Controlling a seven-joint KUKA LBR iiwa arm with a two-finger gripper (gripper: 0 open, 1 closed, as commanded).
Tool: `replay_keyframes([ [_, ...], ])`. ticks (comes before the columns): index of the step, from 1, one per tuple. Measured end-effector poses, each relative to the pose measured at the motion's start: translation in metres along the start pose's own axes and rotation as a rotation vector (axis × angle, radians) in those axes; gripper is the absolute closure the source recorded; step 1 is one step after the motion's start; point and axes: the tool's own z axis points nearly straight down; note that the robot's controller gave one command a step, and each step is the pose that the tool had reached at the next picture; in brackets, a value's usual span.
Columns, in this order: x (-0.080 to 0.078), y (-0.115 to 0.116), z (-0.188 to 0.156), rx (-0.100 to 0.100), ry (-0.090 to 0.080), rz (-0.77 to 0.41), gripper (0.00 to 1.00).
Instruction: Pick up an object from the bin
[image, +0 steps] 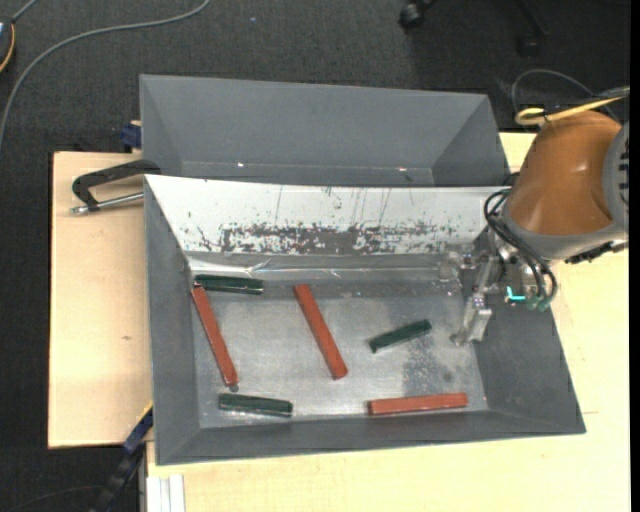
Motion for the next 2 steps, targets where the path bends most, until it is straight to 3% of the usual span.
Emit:
replay_keyframes([
  [1, -0.0147, 0.0322, 0.0711, -0.001, -0.002, -0.202, 0.00],
  [2, -0.0160, 0.0311, 0.0689, 0.001, -0.007, -0.202, 1.00],
])
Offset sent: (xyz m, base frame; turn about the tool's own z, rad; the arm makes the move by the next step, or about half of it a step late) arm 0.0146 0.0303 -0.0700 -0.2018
